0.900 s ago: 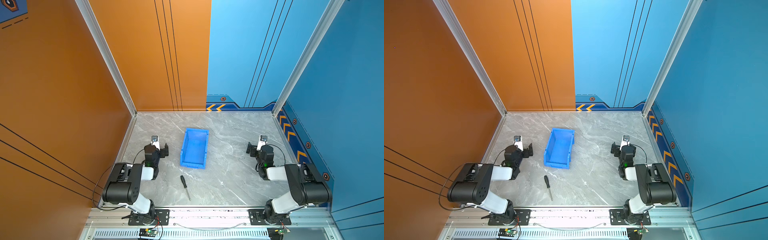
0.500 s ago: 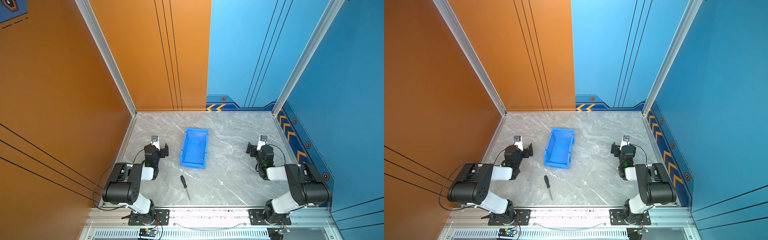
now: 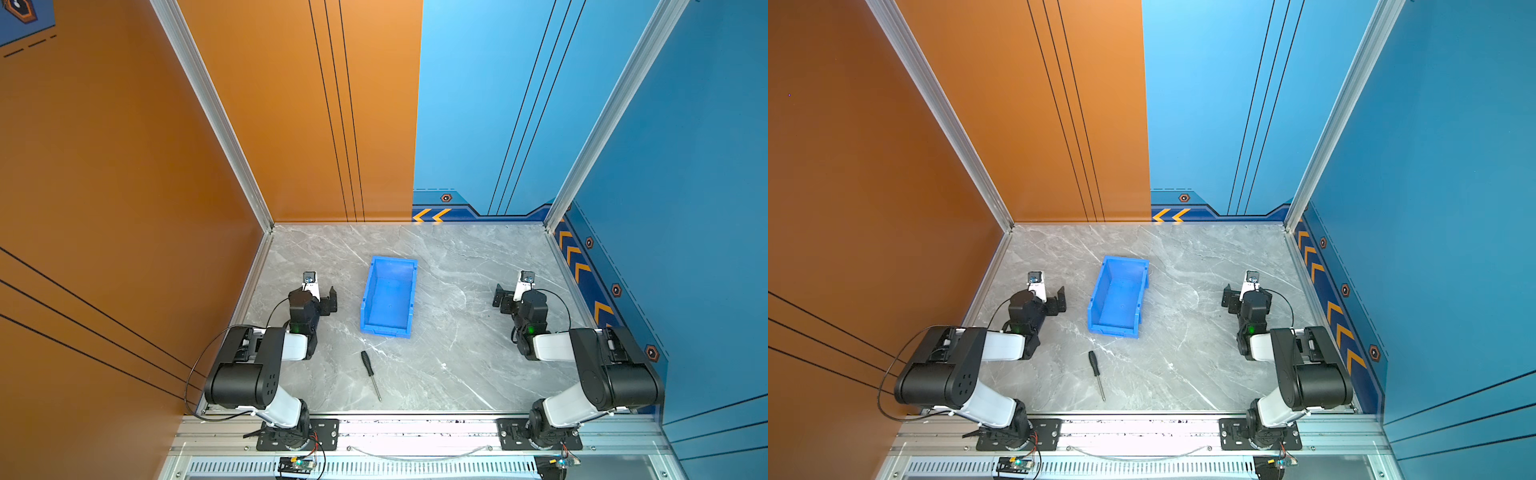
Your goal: Put the screwdriver in the bin
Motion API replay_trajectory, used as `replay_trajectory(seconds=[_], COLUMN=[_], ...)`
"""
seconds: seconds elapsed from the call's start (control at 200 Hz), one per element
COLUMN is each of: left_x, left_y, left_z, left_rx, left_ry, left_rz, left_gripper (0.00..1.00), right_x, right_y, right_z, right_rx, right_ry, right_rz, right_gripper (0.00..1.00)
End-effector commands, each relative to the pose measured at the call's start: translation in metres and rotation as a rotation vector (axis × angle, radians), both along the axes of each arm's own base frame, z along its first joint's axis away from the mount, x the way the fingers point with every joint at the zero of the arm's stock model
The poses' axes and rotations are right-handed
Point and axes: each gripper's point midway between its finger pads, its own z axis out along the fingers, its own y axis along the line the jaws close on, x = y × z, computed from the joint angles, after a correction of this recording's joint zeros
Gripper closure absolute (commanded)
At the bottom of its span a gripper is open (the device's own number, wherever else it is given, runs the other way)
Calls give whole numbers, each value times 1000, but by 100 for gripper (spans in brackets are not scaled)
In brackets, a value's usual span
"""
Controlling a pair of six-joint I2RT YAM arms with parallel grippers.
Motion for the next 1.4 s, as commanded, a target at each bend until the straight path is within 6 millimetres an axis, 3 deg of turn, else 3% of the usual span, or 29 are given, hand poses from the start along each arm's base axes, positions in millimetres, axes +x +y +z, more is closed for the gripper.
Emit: replay_trajectory(seconds=[0.0,0.561,0.611,0.671,0.921,1.137,1.397], left_x=[4,4,4,5,-3,-27,-37], left_y=[-3,0,0,4,16,18,4], left_z=[2,2,2,3,26,26,51], left_rx=[7,-3,-5,-3,-16,-12,-72], left_ry=[-1,-1,-3,-4,39,119,139], left_rz=[-23,-21,-17,6,81,83,86], left_gripper=[2,2,2,2,2,2,2], right_x=[3,3,1,-4,-16,-28,-40], right_y=[-4,-5,-12,-21,-10,-8,27], right_z=[4,4,6,12,41,73,103], right_rx=[6,4,-14,-21,-91,-48,134], right_ry=[-12,-12,-20,-29,-55,-45,22], right_rz=[-23,-26,-87,-158,-155,-196,-171], right_gripper=[0,0,0,0,0,0,0])
